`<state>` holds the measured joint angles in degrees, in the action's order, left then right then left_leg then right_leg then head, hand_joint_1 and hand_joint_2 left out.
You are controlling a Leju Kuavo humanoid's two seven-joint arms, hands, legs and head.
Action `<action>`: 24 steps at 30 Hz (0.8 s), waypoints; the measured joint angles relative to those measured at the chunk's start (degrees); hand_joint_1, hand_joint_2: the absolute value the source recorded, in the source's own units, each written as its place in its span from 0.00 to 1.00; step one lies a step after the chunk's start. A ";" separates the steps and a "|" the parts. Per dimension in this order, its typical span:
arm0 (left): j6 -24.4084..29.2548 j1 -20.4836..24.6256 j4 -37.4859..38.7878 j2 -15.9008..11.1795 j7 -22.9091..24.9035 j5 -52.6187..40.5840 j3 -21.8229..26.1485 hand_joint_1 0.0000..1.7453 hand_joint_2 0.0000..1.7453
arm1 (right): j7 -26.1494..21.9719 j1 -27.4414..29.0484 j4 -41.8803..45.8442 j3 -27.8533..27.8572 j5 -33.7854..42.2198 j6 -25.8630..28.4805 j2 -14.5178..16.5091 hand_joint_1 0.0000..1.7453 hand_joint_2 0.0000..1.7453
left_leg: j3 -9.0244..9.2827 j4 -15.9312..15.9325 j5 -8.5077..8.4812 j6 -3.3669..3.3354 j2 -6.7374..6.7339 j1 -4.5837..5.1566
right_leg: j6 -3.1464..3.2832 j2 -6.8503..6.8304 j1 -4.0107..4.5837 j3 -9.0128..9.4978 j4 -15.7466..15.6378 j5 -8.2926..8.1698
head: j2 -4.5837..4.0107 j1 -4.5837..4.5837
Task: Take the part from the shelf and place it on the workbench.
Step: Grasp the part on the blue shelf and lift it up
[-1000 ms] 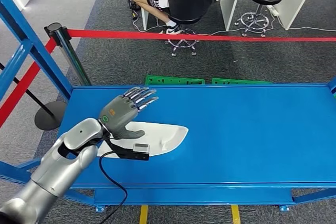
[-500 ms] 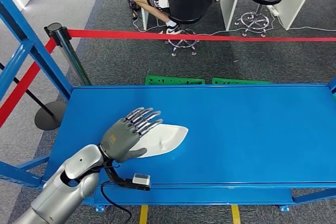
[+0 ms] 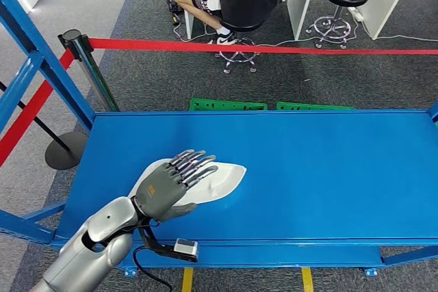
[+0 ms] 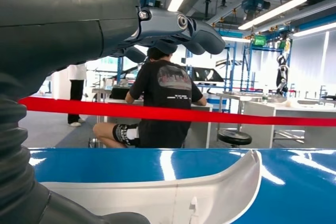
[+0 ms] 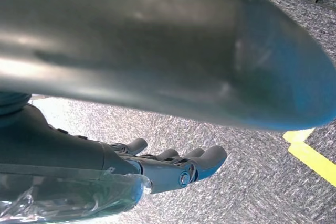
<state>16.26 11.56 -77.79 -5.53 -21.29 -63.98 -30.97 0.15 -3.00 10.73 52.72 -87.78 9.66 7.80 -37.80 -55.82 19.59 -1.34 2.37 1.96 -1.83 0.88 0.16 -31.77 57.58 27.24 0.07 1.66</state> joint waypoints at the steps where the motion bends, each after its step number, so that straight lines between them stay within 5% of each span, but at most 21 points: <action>1: 0.00 0.00 0.00 0.00 0.00 0.00 0.00 0.00 1.00 | 0.00 0.00 0.00 0.00 0.00 0.00 0.00 0.00 0.00 | 0.00 0.00 0.00 0.00 0.00 0.00 | 0.00 0.00 0.00 0.00 0.00 0.00 | 0.00 0.00; 12: -5.34 0.92 1.49 -0.74 3.54 -1.72 -0.13 0.00 1.00 | 0.36 0.00 0.00 0.00 0.08 -0.21 0.00 0.00 0.00 | 0.00 0.00 0.00 0.00 0.00 0.00 | 0.01 0.00 0.01 -0.01 0.00 0.00 | 0.00 0.00; 24: -4.11 1.61 9.14 -1.98 3.04 -0.47 2.21 0.00 1.00 | 0.37 0.00 0.00 0.00 0.04 -0.20 0.00 0.00 0.00 | 0.00 0.00 0.01 -0.01 0.00 0.00 | 0.01 0.00 0.00 0.01 -0.01 0.01 | 0.00 0.01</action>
<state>12.15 13.17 -68.65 -7.51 -18.25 -64.44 -28.76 0.52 -3.00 10.73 52.72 -87.73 9.46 7.80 -37.80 -55.82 19.60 -1.35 2.36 1.95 -1.82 0.88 0.16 -31.76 57.57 27.25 0.07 1.67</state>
